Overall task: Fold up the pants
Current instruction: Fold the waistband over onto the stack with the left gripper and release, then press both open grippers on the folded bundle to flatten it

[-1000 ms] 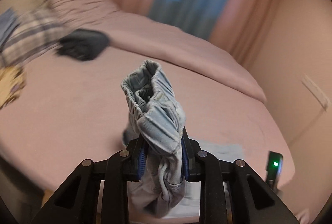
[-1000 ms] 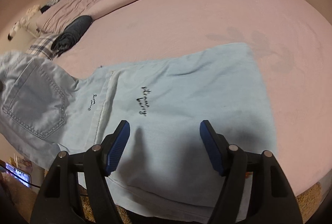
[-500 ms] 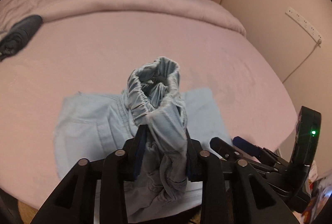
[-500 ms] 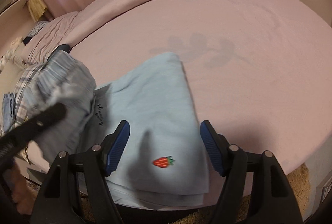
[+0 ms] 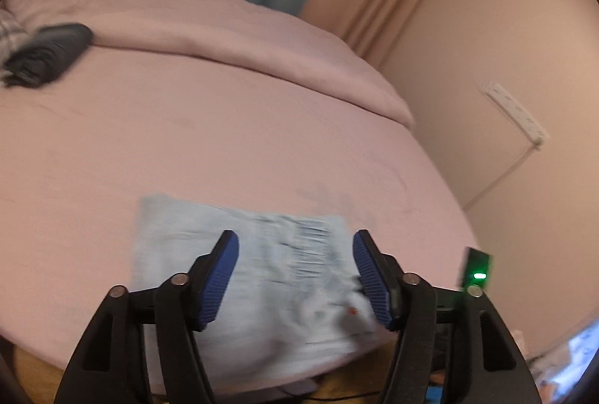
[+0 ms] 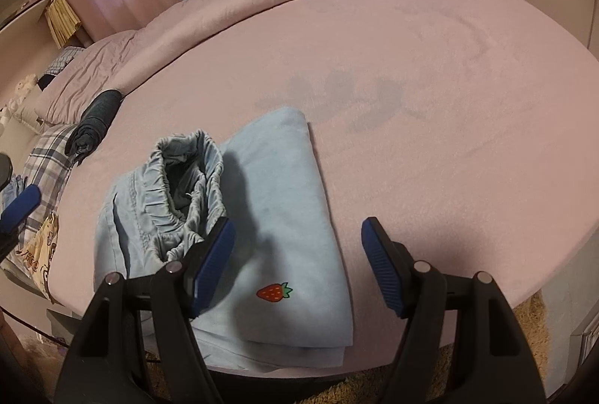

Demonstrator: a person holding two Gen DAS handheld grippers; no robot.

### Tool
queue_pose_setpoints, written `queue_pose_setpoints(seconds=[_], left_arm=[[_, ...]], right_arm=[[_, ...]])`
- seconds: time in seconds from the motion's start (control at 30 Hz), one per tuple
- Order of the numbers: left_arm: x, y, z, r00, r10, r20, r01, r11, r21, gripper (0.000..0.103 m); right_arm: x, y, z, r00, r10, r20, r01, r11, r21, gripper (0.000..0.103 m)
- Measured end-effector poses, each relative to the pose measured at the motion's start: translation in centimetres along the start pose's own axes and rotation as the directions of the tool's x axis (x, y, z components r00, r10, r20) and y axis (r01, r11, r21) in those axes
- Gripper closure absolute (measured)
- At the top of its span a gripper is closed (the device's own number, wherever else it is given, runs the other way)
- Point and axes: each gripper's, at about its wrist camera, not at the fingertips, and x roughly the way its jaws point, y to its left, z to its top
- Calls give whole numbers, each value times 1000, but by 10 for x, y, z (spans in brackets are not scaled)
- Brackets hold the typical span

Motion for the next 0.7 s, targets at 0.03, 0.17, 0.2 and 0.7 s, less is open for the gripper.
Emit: queue_pose_setpoints(seconds=[0.03,0.17,0.2,0.7], left_arm=[[-1,1,-2,999,40,17,-40,999,-5,36],[-3,41,-8,986,163,23,-160,984,-74,36],[0,53,-11,985,175,4,-174,980,-99,36],[30,103,-42,965,201,-170,-233,952,-197,36]], right_arm=[[-1,2,0,1000,0,3,0,1000,-4,33],[-9,12,1,1000,4,29,-3,1000,-31,33],[-10,15,2,999,2,35,-1,999,-39,33],[-24,30,6,996,20,84,-15,998,-60,32]])
